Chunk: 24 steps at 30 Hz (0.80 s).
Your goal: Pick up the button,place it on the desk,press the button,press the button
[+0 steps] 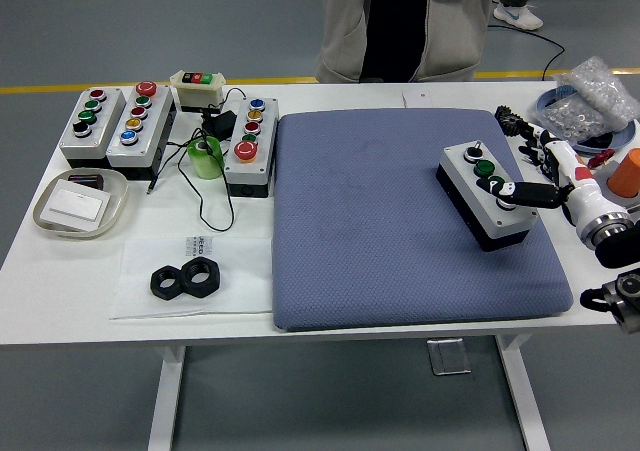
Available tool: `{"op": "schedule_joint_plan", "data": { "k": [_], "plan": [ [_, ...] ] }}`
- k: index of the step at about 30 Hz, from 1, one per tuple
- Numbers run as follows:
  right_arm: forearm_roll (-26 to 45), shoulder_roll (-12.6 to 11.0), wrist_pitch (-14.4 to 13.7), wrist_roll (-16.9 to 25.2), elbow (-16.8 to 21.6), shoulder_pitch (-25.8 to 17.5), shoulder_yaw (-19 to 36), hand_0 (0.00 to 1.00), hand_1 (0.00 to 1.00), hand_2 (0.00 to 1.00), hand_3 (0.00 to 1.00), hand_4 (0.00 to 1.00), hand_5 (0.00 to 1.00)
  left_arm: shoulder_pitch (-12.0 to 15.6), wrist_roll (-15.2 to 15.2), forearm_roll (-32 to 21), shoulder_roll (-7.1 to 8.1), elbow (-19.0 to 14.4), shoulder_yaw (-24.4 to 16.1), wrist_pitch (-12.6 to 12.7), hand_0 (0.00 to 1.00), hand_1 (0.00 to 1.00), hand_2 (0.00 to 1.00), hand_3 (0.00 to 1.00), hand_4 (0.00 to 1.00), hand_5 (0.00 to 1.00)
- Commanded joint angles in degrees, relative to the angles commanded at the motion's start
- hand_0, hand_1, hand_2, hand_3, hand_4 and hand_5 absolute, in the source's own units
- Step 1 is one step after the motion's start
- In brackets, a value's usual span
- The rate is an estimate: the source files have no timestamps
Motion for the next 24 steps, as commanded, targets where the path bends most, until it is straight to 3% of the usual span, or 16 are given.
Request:
{"op": "schedule_joint_plan", "data": {
  "k": [13, 24],
  "plan": [
    [-26.54, 5.56, -0.58, -4.77, -7.12, 1.63, -2.51, 0.998, 0.935, 0.998, 0.998, 0.972, 0.235, -0.29, -0.11, -0.36, 0.07, 0.02, 0.12, 0.02, 0.745, 0.827, 0.857, 0.823, 0.622, 0.998],
    [-23.20, 7.56, 0.30, -6.38, -10.76, 2.58, -3.13, 0.998, 0.907, 0.990, 0.984, 0.972, 0.247, -0.43, -0.14, -0.49, 0.13, 0.02, 0.17, 0.05, 0.744, 0.826, 0.857, 0.824, 0.622, 0.998]
  ]
}}
